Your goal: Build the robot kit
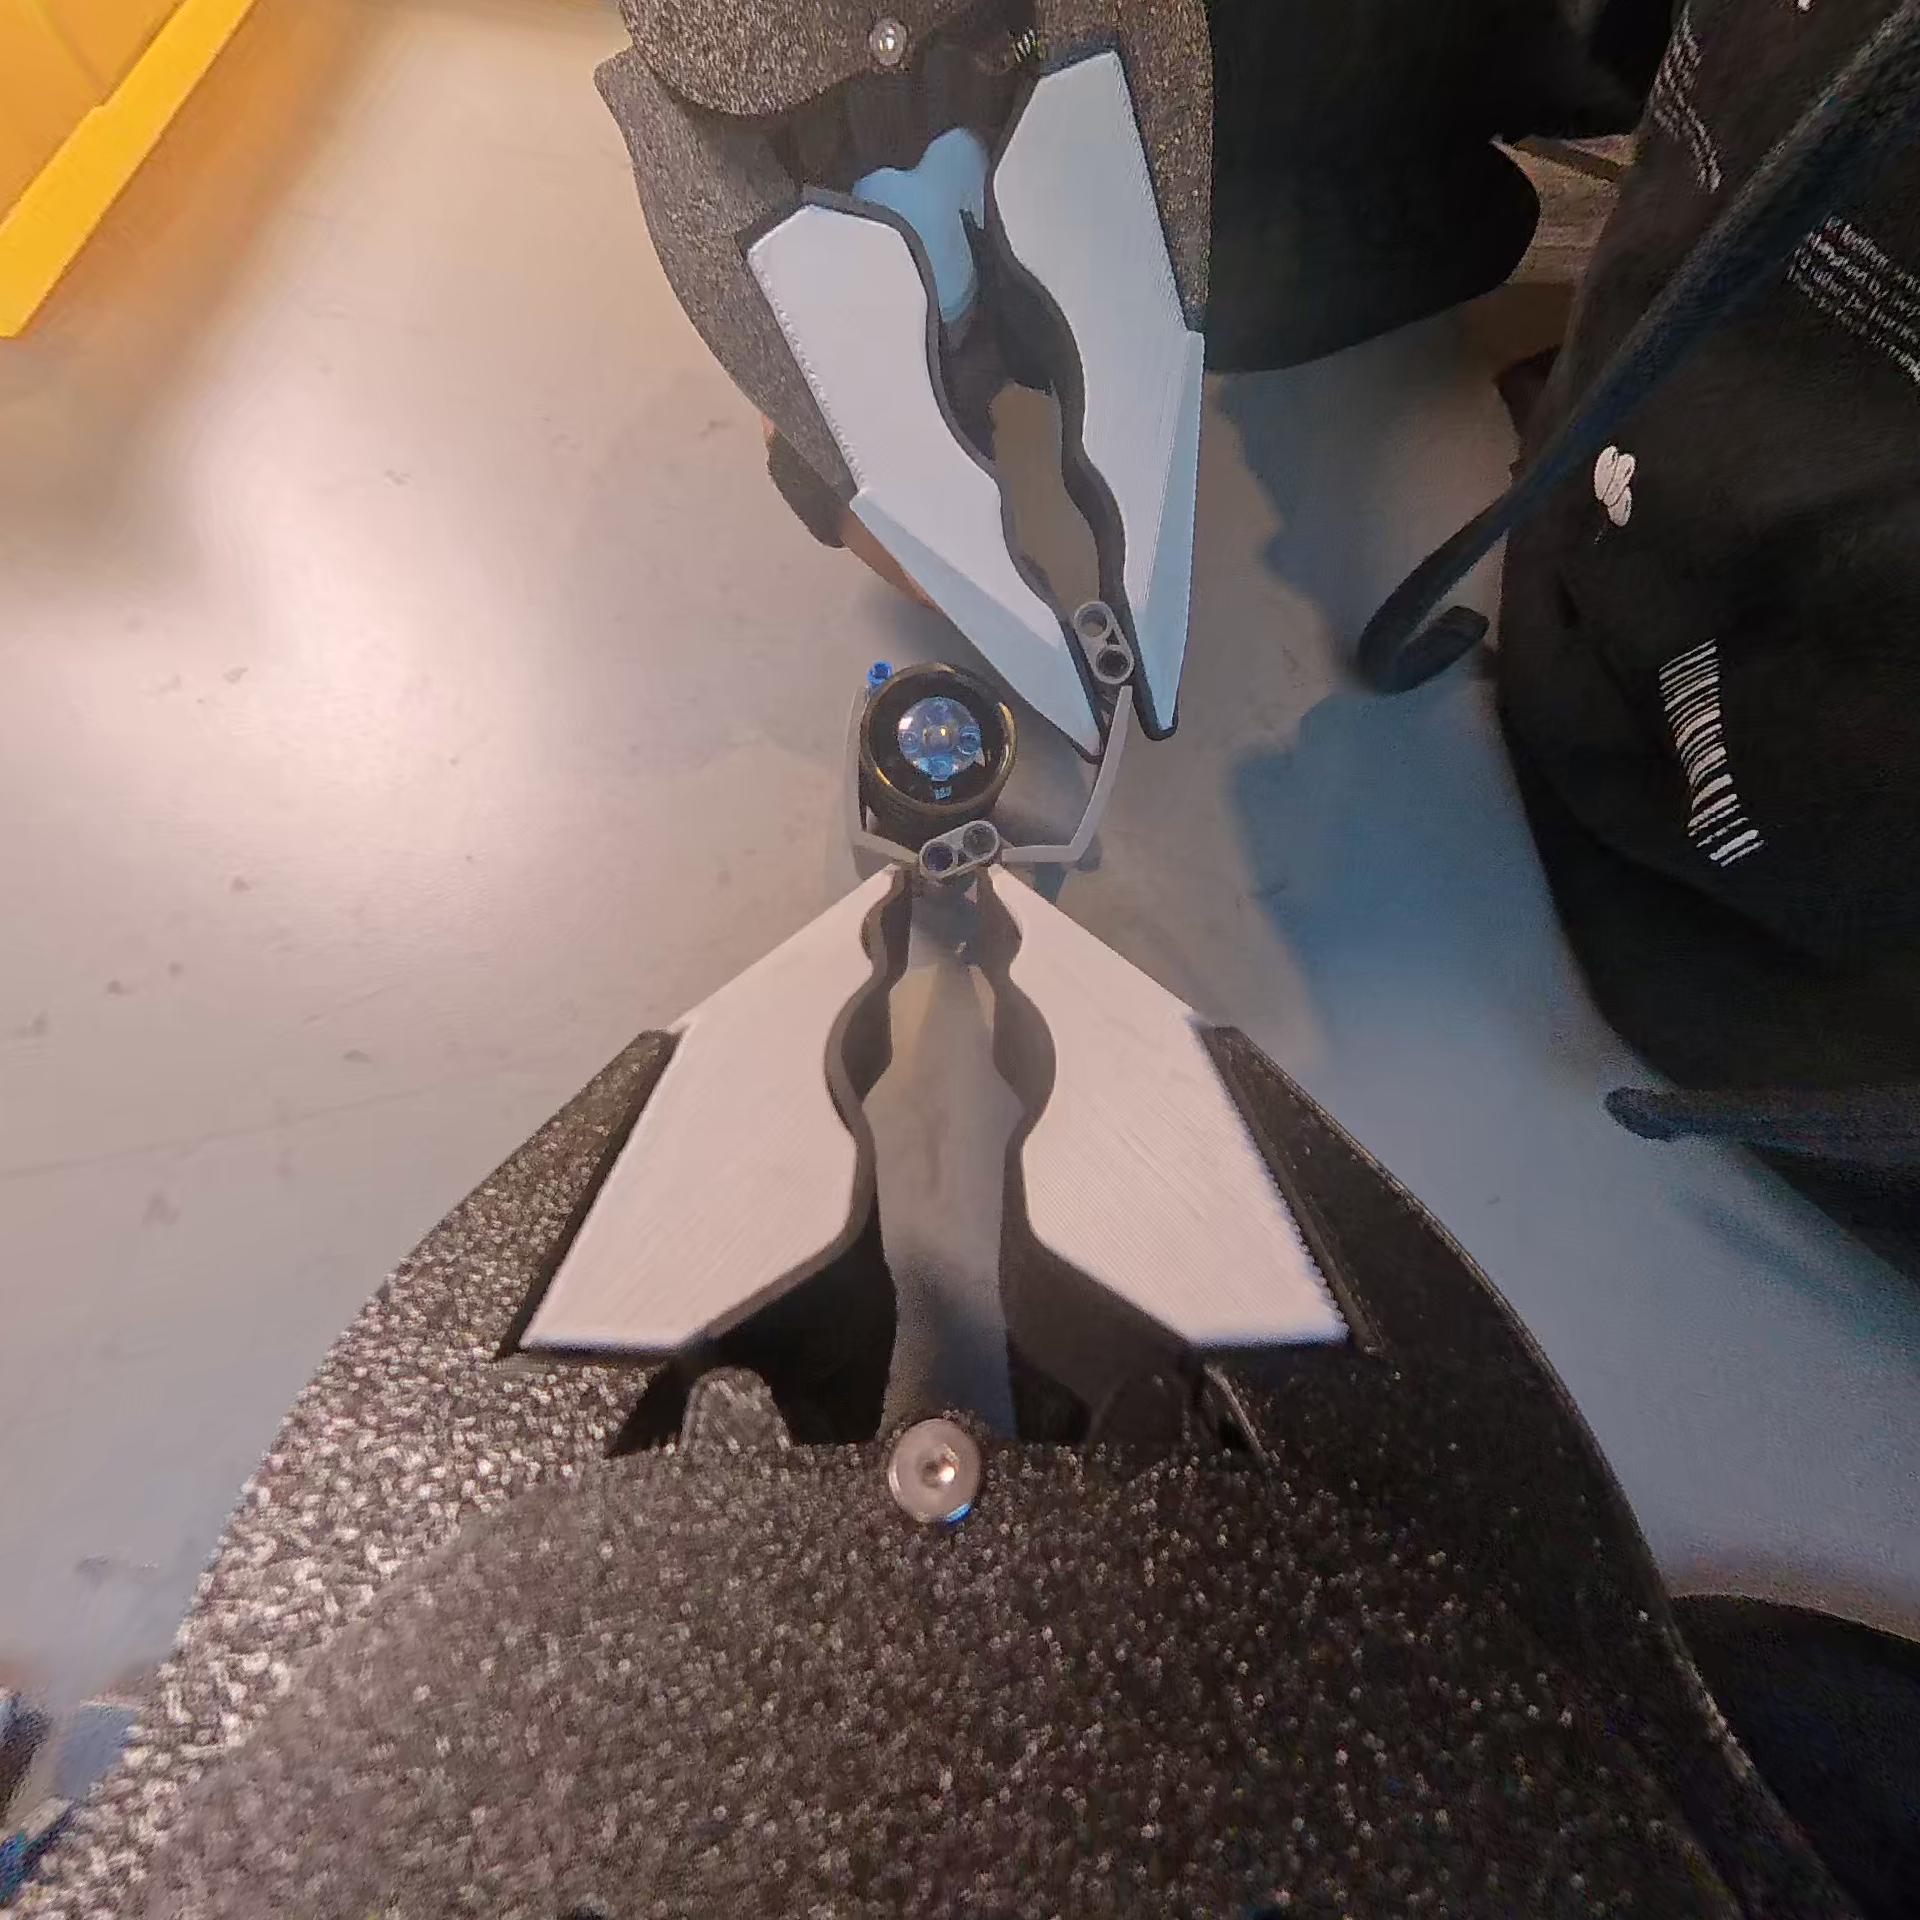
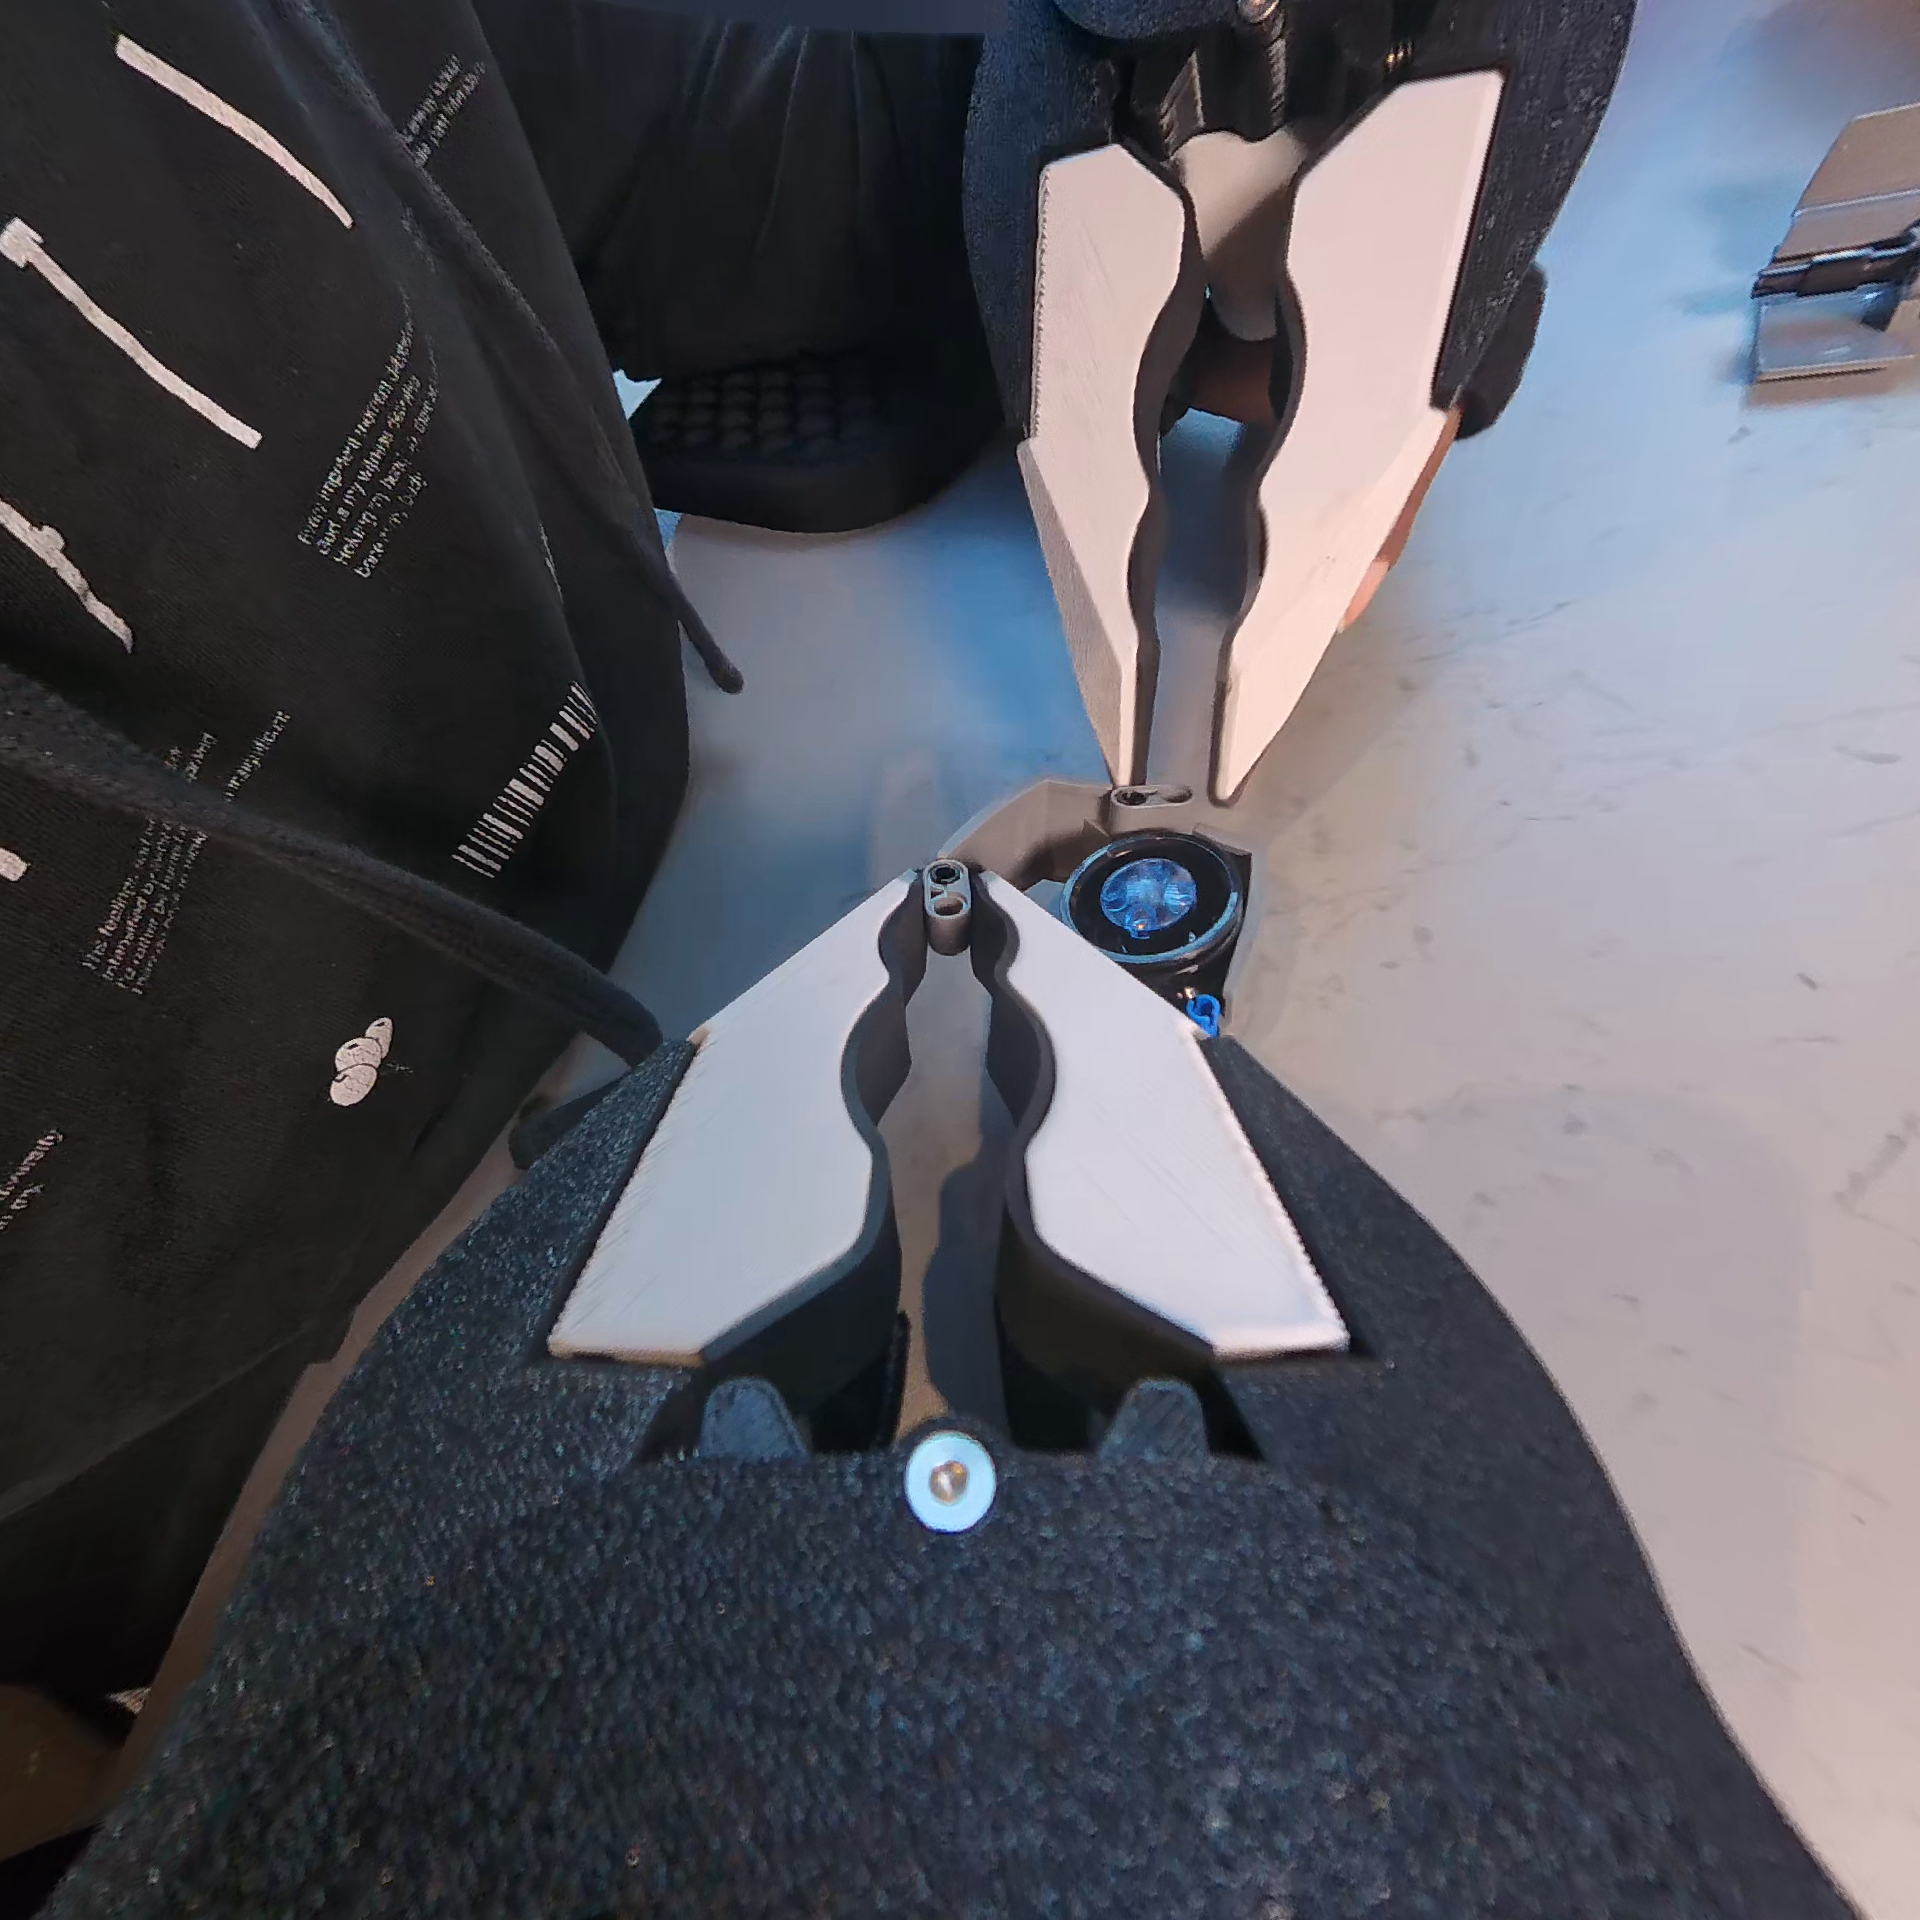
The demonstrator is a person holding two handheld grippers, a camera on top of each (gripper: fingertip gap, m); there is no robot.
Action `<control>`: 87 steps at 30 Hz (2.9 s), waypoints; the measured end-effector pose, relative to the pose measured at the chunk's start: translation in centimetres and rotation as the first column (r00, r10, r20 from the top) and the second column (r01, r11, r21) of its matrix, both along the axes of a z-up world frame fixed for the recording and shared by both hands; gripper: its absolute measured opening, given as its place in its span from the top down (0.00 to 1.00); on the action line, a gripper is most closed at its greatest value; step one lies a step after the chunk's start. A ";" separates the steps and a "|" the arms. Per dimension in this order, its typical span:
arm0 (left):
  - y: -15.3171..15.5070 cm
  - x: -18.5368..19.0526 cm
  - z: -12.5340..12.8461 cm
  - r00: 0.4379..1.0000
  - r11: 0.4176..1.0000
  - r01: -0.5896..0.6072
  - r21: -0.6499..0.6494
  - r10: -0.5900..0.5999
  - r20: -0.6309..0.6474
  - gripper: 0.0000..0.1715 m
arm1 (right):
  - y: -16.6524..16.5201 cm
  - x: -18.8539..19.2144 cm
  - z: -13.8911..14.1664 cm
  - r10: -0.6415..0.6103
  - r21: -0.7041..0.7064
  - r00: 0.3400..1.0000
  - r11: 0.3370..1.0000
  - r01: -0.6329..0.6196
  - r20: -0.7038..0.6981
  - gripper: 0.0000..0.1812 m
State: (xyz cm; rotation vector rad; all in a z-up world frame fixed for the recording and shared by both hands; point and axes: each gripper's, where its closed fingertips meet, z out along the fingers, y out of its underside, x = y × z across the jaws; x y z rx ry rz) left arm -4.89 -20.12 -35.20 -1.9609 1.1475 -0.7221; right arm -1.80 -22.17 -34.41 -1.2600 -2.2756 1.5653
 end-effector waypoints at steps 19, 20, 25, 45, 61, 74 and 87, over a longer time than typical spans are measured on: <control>0.4 0.6 0.7 1.000 0.999 -0.022 0.028 0.022 0.012 0.99 | 0.1 0.3 -0.5 0.002 -0.004 0.999 1.000 -0.002 0.042 0.95; 0.4 0.6 0.7 1.000 0.999 -0.020 0.031 0.020 0.006 1.00 | 0.1 0.3 -0.5 0.004 -0.002 0.999 1.000 -0.004 0.043 0.95; 0.4 0.7 0.6 1.000 0.999 -0.014 0.037 0.014 -0.012 1.00 | 0.1 0.5 -0.6 0.006 0.005 0.999 1.000 -0.007 0.048 0.95; 0.9 1.7 0.0 0.998 0.998 0.000 0.055 0.003 -0.063 1.00 | 0.4 1.2 -0.9 0.036 -0.010 0.996 0.999 -0.036 0.080 0.95; 1.7 1.5 0.1 0.977 0.991 -0.002 0.137 0.032 -0.213 1.00 | 0.7 2.1 -0.7 0.098 -0.014 0.992 0.995 -0.097 0.075 0.96; 11.4 -2.1 0.3 0.910 0.910 -0.415 -0.021 0.414 -0.030 0.64 | 2.4 2.5 -1.3 0.032 0.088 0.997 0.995 -0.038 0.071 0.96; -1.6 5.6 -1.2 0.955 0.953 0.285 -0.102 -0.292 -0.059 0.78 | -1.8 6.3 5.2 0.252 -0.138 0.950 0.950 -0.279 -0.186 0.96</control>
